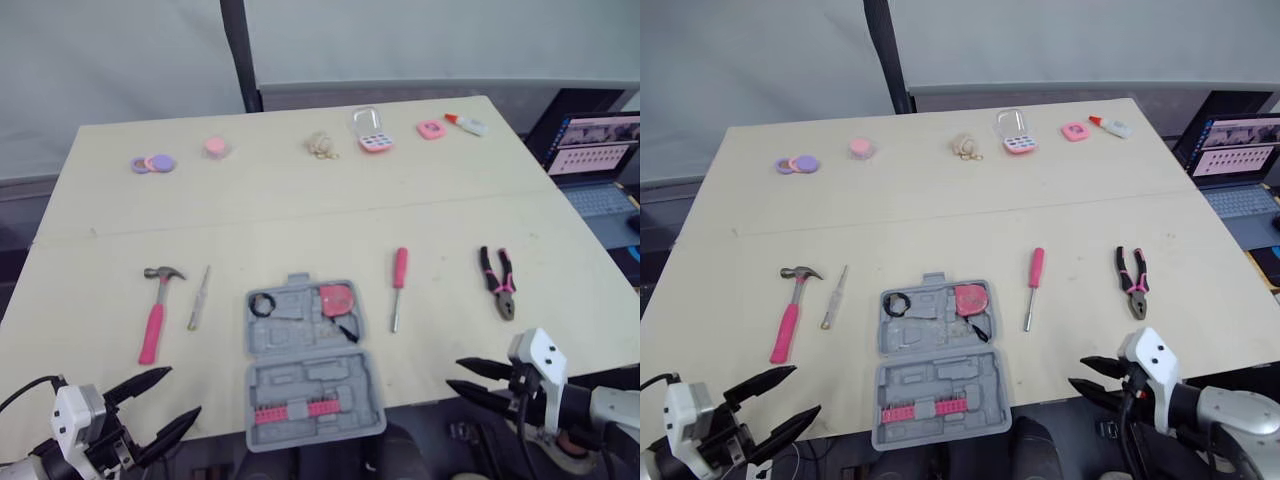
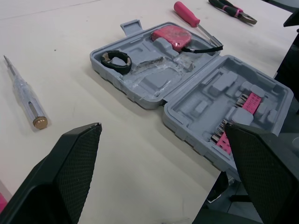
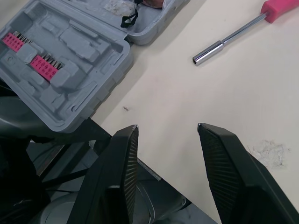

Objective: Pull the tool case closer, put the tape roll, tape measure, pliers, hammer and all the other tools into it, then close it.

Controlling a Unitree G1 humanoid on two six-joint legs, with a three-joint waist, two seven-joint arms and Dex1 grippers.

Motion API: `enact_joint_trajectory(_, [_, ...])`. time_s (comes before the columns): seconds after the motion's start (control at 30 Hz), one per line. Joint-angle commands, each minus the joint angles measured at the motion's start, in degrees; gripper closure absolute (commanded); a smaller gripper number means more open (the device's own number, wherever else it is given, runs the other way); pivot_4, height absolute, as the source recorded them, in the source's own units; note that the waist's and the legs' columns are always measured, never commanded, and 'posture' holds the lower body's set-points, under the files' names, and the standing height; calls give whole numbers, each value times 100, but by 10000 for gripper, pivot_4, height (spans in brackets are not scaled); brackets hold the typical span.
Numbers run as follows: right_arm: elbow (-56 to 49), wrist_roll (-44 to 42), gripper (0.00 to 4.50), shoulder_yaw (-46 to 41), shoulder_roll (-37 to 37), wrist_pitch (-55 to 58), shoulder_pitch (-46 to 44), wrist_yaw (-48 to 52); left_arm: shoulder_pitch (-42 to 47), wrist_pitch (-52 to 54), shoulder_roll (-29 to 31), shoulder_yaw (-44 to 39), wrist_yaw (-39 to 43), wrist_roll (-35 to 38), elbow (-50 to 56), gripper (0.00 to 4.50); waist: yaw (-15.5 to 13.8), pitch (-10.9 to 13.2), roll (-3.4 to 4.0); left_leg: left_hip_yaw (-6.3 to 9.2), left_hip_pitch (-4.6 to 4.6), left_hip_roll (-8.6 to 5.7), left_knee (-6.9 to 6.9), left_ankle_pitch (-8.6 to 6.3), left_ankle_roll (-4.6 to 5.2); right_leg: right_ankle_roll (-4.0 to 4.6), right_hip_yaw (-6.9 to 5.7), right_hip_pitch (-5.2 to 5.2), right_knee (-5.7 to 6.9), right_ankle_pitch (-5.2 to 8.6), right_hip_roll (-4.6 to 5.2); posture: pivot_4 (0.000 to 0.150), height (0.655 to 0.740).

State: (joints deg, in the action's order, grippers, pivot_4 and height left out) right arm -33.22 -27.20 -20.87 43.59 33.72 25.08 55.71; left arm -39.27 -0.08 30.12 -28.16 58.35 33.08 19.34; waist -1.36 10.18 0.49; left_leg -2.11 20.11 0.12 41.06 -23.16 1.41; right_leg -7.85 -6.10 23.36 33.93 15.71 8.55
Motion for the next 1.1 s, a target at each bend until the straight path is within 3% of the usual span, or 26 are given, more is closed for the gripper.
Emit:
enact_joint_trajectory(0.03, [-115, -136, 23397, -43, 29, 7, -37, -79, -23, -234, -29, 3, 154, -33, -66, 0, 0, 0, 0, 0, 0, 0, 0, 0, 0, 0, 0, 0, 0, 0, 0, 1500, 7287])
enact_joint_trajectory(0.6, [-188, -261, 23397, 11, 76, 203, -131, -155, 109, -402, 77, 7, 281, -55, -230, 0, -3, -2, -3, -1, 0, -3, 2, 0, 0, -1, 0, 0, 2, -1, 0, 1500, 7287])
enact_joint_trajectory(0.87, [-299, -381, 23397, -27, 100, 445, -344, -323, 576, -81, 412, 26, 470, 333, 242, 0, 0, -4, -4, -1, -1, -6, 4, 0, 0, -2, 0, 0, 8, -1, 0, 1500, 7287])
enact_joint_trajectory(0.93, [-311, -434, 15687, -95, 156, 642, -430, -409, 824, 173, 553, 84, 391, 519, 477, 0, -4, -4, -5, -1, 0, -7, 4, 0, 0, -2, 0, 0, 9, -2, -1, 1500, 7287])
enact_joint_trajectory(1.03, [-386, -566, 322, -245, 207, 858, -505, -538, 1226, 336, 761, 237, 461, 570, 557, 0, -11, -6, -3, 1, -1, -9, 11, 1, 0, -4, 2, -4, 16, -3, 0, 1500, 7287])
enact_joint_trajectory(1.1, [-416, -602, 322, -360, 173, 957, -523, -693, 1400, 315, 853, 346, 581, 497, 518, 0, -4, -6, -2, 0, -1, -16, 11, 1, 0, -6, 1, -3, 33, -4, -2, 1500, 7287])
